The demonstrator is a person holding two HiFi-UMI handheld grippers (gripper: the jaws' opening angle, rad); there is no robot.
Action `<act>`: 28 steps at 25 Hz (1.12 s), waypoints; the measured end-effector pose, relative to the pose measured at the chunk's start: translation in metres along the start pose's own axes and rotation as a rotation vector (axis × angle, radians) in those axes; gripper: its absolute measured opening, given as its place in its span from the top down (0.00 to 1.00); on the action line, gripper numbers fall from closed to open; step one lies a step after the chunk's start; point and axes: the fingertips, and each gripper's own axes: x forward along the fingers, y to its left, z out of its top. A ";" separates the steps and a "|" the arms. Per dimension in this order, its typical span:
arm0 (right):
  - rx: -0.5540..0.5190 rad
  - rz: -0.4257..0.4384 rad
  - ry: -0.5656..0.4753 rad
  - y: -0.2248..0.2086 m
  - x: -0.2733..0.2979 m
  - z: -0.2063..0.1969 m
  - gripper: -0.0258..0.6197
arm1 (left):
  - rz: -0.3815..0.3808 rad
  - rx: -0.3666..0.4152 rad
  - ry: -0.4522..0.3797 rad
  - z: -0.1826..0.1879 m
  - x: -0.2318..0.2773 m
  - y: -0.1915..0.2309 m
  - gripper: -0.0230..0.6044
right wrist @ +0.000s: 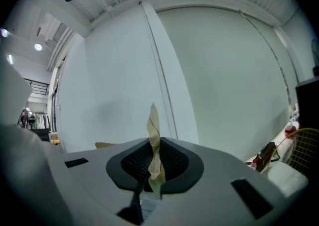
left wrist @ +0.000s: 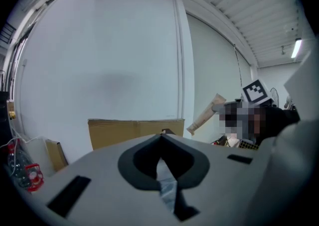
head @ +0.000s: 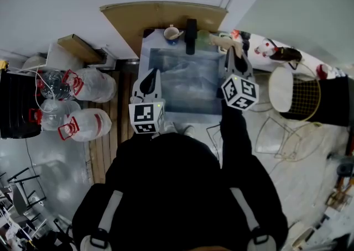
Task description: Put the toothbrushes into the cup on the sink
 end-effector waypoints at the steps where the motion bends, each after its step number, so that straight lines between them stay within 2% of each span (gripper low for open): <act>1: 0.001 -0.008 0.011 -0.002 0.008 -0.004 0.90 | 0.000 0.001 0.002 -0.002 -0.004 -0.001 0.96; 9: 0.086 -0.071 0.100 -0.020 0.062 -0.038 0.90 | 0.017 0.000 0.031 -0.018 -0.027 0.002 0.96; 18: 0.282 -0.142 0.198 -0.028 0.095 -0.084 0.90 | 0.051 -0.029 0.055 -0.030 -0.038 0.016 0.96; 28: 0.302 -0.193 0.237 -0.029 0.109 -0.107 0.90 | 0.080 -0.040 0.070 -0.037 -0.041 0.026 0.96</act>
